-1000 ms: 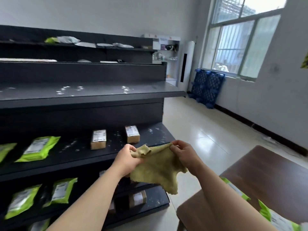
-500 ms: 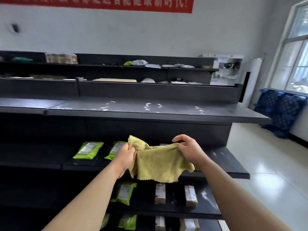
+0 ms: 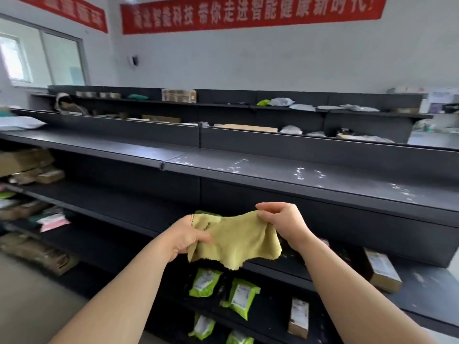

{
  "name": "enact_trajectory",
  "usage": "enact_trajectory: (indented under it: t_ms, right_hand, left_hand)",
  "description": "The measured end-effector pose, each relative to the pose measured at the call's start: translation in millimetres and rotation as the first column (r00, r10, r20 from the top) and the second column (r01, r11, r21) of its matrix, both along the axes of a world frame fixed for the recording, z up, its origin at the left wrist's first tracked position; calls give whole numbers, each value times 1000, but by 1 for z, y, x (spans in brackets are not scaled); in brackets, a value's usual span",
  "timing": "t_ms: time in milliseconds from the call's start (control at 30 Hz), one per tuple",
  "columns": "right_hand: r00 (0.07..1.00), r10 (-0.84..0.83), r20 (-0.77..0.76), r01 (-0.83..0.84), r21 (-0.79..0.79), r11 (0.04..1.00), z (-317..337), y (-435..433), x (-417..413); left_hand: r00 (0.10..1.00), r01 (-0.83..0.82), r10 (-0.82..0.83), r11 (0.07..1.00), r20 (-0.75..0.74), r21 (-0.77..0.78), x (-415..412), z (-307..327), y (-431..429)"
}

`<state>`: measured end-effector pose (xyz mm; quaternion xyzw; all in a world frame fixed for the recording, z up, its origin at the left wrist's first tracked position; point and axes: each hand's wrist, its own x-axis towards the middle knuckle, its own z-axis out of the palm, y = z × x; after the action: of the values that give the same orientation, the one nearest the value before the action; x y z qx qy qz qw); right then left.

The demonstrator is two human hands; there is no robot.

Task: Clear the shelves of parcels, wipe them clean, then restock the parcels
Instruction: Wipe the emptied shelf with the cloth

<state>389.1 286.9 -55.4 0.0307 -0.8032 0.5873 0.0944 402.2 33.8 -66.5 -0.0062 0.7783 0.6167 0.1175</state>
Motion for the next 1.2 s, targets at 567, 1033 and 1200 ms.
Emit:
enact_trajectory:
  t_ms: [567, 1033, 1200]
  right_hand:
    - [972, 229, 52, -227, -43, 973, 27, -56, -136]
    - [942, 267, -203, -194, 319, 928, 32, -90, -194]
    - [962, 128, -243, -49, 310, 949, 34, -110, -218]
  left_hand:
    - [989, -148, 147, 970, 20, 193, -92, 18, -20]
    - [943, -263, 143, 873, -300, -410, -161, 24, -69]
    - [872, -313, 145, 900, -468, -303, -194, 26, -91]
